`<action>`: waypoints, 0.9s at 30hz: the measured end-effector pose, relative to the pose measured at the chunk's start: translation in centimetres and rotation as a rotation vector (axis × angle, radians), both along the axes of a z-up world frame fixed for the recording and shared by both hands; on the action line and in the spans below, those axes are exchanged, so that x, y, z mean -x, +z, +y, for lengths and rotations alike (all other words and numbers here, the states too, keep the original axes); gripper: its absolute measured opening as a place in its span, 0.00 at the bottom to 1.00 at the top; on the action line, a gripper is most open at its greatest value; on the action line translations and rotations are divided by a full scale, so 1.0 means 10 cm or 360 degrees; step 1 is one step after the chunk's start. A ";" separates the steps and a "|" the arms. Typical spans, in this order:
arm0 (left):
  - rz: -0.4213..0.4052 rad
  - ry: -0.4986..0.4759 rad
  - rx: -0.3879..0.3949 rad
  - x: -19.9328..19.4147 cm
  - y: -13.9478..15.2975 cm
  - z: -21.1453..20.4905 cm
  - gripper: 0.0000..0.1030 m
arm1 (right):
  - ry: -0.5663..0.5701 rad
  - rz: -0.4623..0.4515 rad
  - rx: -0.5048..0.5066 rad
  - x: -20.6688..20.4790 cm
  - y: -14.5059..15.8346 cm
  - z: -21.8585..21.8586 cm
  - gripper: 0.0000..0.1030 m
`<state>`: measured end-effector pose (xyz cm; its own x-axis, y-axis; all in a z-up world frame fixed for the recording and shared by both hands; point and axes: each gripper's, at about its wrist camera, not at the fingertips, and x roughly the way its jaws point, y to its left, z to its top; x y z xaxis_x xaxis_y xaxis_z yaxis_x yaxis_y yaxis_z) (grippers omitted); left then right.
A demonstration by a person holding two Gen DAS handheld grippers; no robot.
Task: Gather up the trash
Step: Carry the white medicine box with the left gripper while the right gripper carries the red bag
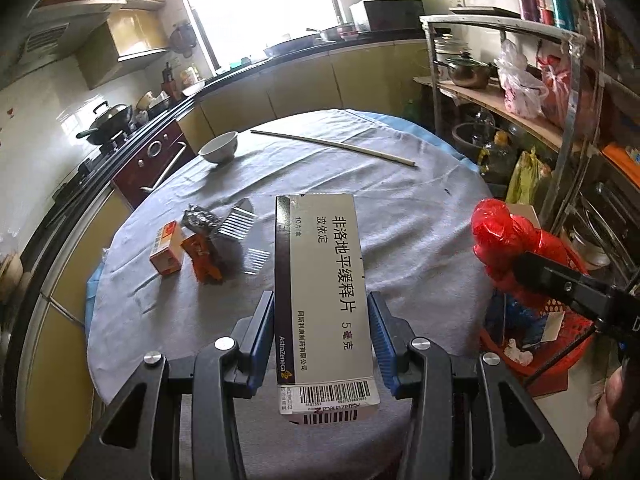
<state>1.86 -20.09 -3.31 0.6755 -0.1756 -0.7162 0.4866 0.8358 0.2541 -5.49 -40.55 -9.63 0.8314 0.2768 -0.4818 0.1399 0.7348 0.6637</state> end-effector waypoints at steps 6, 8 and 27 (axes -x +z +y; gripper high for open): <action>0.0054 -0.0091 -0.0039 0.08 -0.08 -0.23 0.46 | -0.0062 0.0001 -0.0008 0.13 -0.01 -0.13 0.48; 0.0065 -0.0125 -0.0055 0.11 -0.11 -0.32 0.46 | -0.0096 0.0007 -0.0018 0.20 -0.02 -0.21 0.48; 0.0071 -0.0311 -0.0154 0.34 -0.22 -0.86 0.46 | -0.0321 0.0042 -0.0085 0.62 -0.15 -0.75 0.48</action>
<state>-1.51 -28.66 -5.52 0.6026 -0.2289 -0.7646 0.6496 0.6972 0.3032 -11.73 -48.00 -11.13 0.8598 0.1317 -0.4934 0.2985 0.6542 0.6949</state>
